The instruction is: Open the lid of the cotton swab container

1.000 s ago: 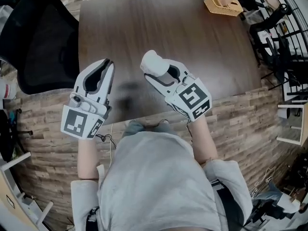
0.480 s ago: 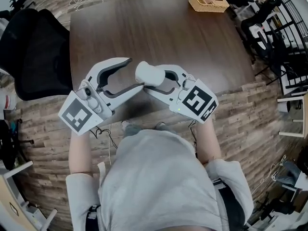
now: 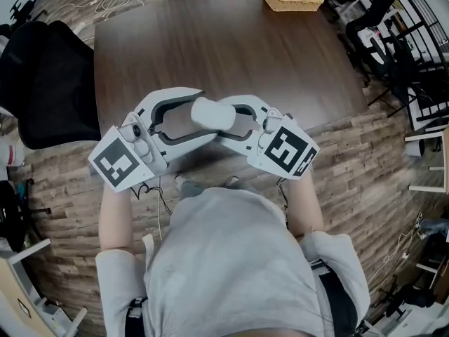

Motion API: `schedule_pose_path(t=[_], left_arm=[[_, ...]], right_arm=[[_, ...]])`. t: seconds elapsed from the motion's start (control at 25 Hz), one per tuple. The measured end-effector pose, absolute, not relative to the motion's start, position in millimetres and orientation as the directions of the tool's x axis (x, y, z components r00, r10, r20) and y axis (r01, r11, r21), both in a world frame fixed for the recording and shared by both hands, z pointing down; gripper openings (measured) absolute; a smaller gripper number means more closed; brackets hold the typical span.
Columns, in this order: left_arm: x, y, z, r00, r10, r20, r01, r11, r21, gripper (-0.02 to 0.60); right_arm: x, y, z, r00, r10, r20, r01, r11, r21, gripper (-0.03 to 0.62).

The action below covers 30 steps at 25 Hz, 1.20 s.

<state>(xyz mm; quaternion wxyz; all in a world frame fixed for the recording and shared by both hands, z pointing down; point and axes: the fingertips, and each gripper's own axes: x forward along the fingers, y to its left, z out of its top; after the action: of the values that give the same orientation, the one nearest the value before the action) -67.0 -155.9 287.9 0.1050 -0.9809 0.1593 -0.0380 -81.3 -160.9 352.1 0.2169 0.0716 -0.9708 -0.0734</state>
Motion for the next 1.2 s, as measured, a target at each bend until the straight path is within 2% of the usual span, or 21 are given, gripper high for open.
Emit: schedule_pose_path(t=[0.4, 0.56, 1.0, 1.2], left_arm=[[-51.7, -145.4, 283.5, 0.956, -0.283, 0.082, -0.264, -0.947, -0.185, 0.239], [-54.7, -148.2, 275.3, 0.964, -0.264, 0.023, -0.263, -0.963, -0.051, 0.237], [-58.3, -159.0, 243.5, 0.94, -0.301, -0.161, -0.306, -0.952, -0.01, 0.238], [-62.2, -181.6, 241.0, 0.907, -0.395, -0.148, -0.403, -0.915, -0.031, 0.236]], right_arm=[[-65.1, -151.2, 348.4, -0.893, -0.181, 0.411, -0.087, 0.967, 0.238, 0.193], [-65.9, -152.0, 346.5, -0.888, -0.208, 0.41, -0.094, 0.955, 0.281, 0.193], [-70.1, -147.0, 340.8, -0.907, -0.197, 0.372, -0.103, 0.961, 0.257, 0.193], [-74.4, -139.9, 351.5, -0.898, -0.181, 0.402, -0.082, 0.965, 0.25, 0.193]])
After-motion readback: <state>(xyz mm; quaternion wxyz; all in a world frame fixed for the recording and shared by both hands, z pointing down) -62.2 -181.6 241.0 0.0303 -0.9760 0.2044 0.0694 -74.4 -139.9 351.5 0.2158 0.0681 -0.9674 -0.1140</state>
